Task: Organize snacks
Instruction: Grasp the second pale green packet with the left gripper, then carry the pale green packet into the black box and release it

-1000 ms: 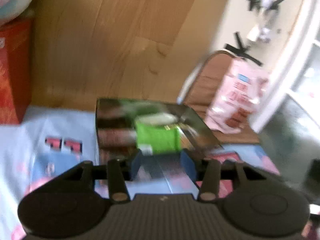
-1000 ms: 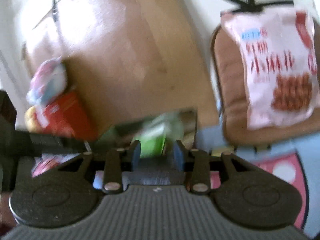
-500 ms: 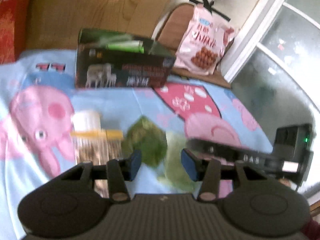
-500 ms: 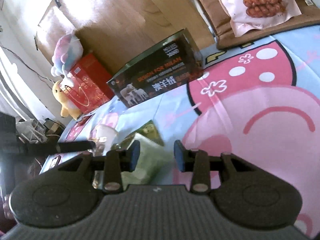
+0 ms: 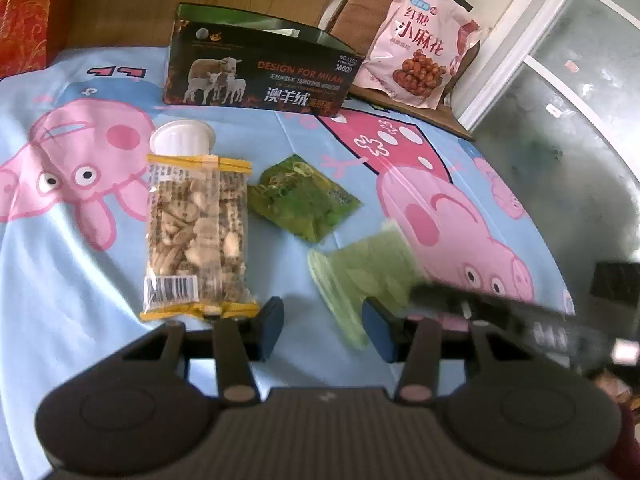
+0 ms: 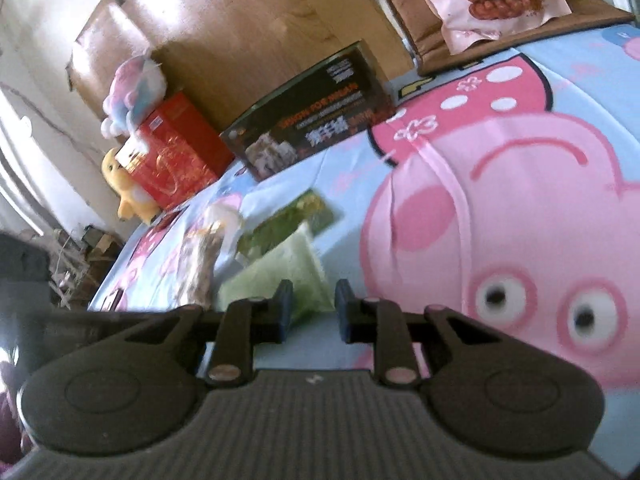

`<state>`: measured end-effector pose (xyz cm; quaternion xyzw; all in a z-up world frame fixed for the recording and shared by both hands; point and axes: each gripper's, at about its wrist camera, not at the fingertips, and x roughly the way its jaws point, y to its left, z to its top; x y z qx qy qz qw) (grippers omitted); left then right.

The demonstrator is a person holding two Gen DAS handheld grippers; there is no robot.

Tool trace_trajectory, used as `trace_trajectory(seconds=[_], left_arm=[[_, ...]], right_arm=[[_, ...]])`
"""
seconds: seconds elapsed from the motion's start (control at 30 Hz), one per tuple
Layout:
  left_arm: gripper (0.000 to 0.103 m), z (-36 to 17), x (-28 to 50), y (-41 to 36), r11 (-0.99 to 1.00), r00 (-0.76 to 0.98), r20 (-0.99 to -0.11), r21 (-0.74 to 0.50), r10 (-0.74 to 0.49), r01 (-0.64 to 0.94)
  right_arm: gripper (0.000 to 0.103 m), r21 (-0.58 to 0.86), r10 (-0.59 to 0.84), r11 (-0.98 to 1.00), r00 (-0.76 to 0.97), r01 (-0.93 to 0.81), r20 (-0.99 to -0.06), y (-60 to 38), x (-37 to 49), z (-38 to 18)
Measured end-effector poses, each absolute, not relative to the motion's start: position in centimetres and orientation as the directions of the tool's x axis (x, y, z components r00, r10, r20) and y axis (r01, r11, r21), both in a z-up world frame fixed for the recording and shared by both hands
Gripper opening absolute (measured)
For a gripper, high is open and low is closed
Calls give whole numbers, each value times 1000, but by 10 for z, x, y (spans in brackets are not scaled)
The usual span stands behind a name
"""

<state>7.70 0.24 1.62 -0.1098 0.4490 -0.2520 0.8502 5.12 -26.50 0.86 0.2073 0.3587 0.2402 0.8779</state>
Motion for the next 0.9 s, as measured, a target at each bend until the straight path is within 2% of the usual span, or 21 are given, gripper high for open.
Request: trace_trajectory(seconds=[0.13, 0.23, 0.3, 0.37, 0.53, 0.6, 0.63, 0.7, 0.77, 0.9], left_arm=[[46, 18, 79, 3, 843, 463, -706, -423, -537, 332], [47, 21, 82, -1, 842, 466, -703, -417, -537, 342], [47, 23, 84, -5, 841, 463, -704, -409, -538, 355], [47, 23, 87, -12, 841, 458, -709, -400, -536, 366], [44, 19, 90, -28, 845, 450, -724, -370, -523, 386], [38, 19, 88, -33, 843, 442, -728, -366, -523, 395], [37, 20, 88, -34, 841, 435, -730, -371, -526, 394], [35, 28, 85, -35, 849, 453, -730, -347, -512, 399], [35, 41, 80, -34, 848, 488, -708, -326, -511, 417], [35, 64, 77, -29, 841, 540, -659, -303, -524, 448]], right_arm=[[29, 455, 571, 816, 625, -357, -533, -257, 29, 14], [40, 351, 518, 855, 664, -382, -539, -251, 26, 18], [44, 314, 505, 863, 678, -396, -534, -248, 27, 19], [54, 280, 498, 867, 685, -413, -531, -244, 31, 17], [58, 169, 461, 879, 701, -447, -544, -228, 36, 6], [55, 114, 454, 872, 702, -476, -549, -220, 33, 5], [44, 98, 463, 862, 693, -497, -553, -216, 32, 5], [40, 69, 462, 855, 694, -514, -552, -212, 29, 8], [30, 40, 446, 861, 713, -508, -542, -211, 28, 11], [28, 87, 467, 864, 727, -495, -503, -217, 36, 22]])
